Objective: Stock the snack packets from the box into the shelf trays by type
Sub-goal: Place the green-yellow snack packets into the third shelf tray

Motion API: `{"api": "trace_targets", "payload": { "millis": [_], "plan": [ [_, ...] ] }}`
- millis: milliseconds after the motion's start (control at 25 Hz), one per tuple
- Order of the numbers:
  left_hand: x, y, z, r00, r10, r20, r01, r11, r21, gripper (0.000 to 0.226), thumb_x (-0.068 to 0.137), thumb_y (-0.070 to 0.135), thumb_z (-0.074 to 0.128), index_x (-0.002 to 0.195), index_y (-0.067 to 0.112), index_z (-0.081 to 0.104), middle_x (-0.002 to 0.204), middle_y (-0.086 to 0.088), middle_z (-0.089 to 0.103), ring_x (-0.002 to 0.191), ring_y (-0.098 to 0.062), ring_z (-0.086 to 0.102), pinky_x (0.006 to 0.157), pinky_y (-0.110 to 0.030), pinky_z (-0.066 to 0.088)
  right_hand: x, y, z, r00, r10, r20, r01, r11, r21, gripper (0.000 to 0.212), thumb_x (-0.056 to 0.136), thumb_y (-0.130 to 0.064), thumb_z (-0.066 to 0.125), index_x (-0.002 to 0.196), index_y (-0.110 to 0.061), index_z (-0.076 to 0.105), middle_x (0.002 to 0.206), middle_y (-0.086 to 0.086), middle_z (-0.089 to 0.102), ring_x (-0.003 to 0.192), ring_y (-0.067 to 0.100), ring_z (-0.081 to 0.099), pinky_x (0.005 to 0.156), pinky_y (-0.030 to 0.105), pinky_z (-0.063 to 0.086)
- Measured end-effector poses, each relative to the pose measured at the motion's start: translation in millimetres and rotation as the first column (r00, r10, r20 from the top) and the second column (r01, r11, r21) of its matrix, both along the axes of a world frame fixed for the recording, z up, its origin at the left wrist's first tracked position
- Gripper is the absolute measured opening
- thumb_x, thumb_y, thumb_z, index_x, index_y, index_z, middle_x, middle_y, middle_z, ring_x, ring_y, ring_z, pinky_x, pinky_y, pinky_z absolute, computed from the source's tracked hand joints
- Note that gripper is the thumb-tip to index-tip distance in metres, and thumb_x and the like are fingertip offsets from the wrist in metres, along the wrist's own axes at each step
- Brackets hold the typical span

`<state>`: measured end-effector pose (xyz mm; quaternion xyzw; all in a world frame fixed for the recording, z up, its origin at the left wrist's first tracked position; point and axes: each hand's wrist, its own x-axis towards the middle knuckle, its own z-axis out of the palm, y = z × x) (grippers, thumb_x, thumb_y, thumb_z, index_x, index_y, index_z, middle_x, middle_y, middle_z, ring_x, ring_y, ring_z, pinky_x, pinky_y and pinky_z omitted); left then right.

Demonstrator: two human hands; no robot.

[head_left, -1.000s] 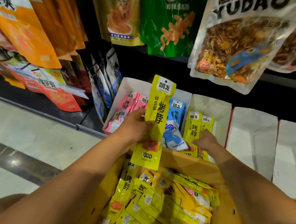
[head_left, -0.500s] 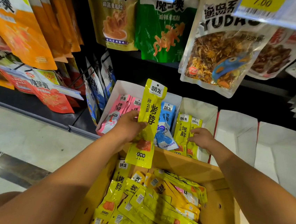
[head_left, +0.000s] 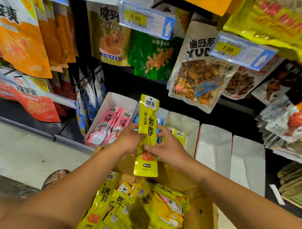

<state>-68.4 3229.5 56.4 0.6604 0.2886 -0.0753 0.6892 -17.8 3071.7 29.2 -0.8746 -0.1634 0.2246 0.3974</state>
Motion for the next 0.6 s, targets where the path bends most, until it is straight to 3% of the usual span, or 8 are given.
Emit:
{"api": "trace_targets", "payload": {
  "millis": [80,160,240,320,360,440,520,600],
  "plan": [
    [-0.1,-3.3,-8.2,1.0,-0.009,0.004,0.009,1.0,-0.001,0.018,0.097,0.004,0.063,0.107,0.019,0.064,0.11,-0.015,0.074,0.094,-0.034,0.073,0.083,-0.054,0.058,-11.1,9.1,-6.5,0.999,-0.005,0.049,0.01,0.995,-0.097,0.107,0.058,-0.069,0.078,0.149,-0.047,0.026,0.143,-0.016,0.047,0.121,0.012,0.058,0.098,0.04,0.052],
    [0.0,-6.1,-15.2,1.0,-0.022,0.002,0.022,1.0,-0.014,0.017,0.097,0.006,0.064,0.101,0.023,0.064,0.109,-0.016,0.074,0.087,-0.03,0.072,0.083,-0.055,0.059,-15.0,12.2,-11.1,0.995,-0.021,0.099,0.039,0.984,-0.176,0.108,0.059,-0.067,0.077,0.151,-0.042,0.025,0.148,-0.008,0.045,0.131,0.017,0.05,0.102,0.042,0.049],
    [-0.2,-7.5,-19.5,0.998,-0.061,0.005,0.061,0.998,-0.019,0.017,0.1,0.012,0.062,0.113,0.023,0.065,0.114,-0.016,0.073,0.084,-0.027,0.068,0.086,-0.055,0.059,-13.8,8.9,-10.6,0.99,-0.057,0.127,0.081,0.978,-0.194,0.103,0.063,-0.059,0.078,0.15,-0.043,0.025,0.144,-0.007,0.049,0.128,0.02,0.053,0.096,0.042,0.052],
    [-1.7,-4.3,-24.0,0.976,-0.216,0.006,0.211,0.96,0.183,0.033,0.103,0.025,0.057,0.136,0.026,0.057,0.125,-0.01,0.068,0.091,-0.025,0.064,0.089,-0.048,0.059,-0.7,-3.2,-12.8,0.986,-0.091,0.137,0.118,0.971,-0.206,0.096,0.069,-0.051,0.079,0.149,-0.043,0.026,0.133,-0.011,0.053,0.112,0.017,0.059,0.085,0.036,0.054],
    [-5.1,-1.1,-26.7,0.942,-0.334,-0.029,0.321,0.876,0.36,0.042,0.104,0.031,0.055,0.145,0.03,0.05,0.135,-0.006,0.063,0.103,-0.025,0.064,0.094,-0.043,0.056,10.3,-12.6,-14.7,0.984,-0.112,0.136,0.14,0.965,-0.223,0.093,0.073,-0.049,0.079,0.15,-0.042,0.027,0.127,-0.013,0.054,0.1,0.015,0.061,0.079,0.033,0.053],
    [-11.8,5.2,-39.4,0.837,-0.505,-0.213,0.512,0.582,0.631,0.057,0.104,0.038,0.051,0.157,0.037,0.031,0.159,-0.003,0.042,0.14,-0.029,0.046,0.112,-0.043,0.042,37.9,-38.0,-24.0,0.976,-0.169,0.137,0.203,0.933,-0.296,0.088,0.077,-0.05,0.077,0.15,-0.037,0.028,0.12,-0.008,0.059,0.088,0.015,0.064,0.075,0.034,0.054],
    [-19.0,8.7,-55.0,0.701,-0.566,-0.434,0.675,0.331,0.659,0.069,0.103,0.041,0.049,0.161,0.04,0.012,0.171,-0.001,0.014,0.157,-0.029,0.012,0.125,-0.053,0.021,62.7,-62.8,-38.1,0.966,-0.22,0.136,0.256,0.886,-0.387,0.087,0.079,-0.05,0.076,0.15,-0.031,0.03,0.122,0.002,0.065,0.095,0.023,0.065,0.081,0.036,0.054],
    [-25.5,8.3,-68.6,0.57,-0.571,-0.59,0.787,0.175,0.591,0.077,0.104,0.043,0.047,0.162,0.041,-0.003,0.172,0.002,-0.006,0.158,-0.029,-0.009,0.127,-0.056,0.006,79.7,-78.6,-57.5,0.962,-0.25,0.111,0.272,0.848,-0.454,0.085,0.081,-0.048,0.075,0.151,-0.025,0.032,0.129,0.009,0.063,0.108,0.03,0.061,0.086,0.037,0.051]
  ]
}}
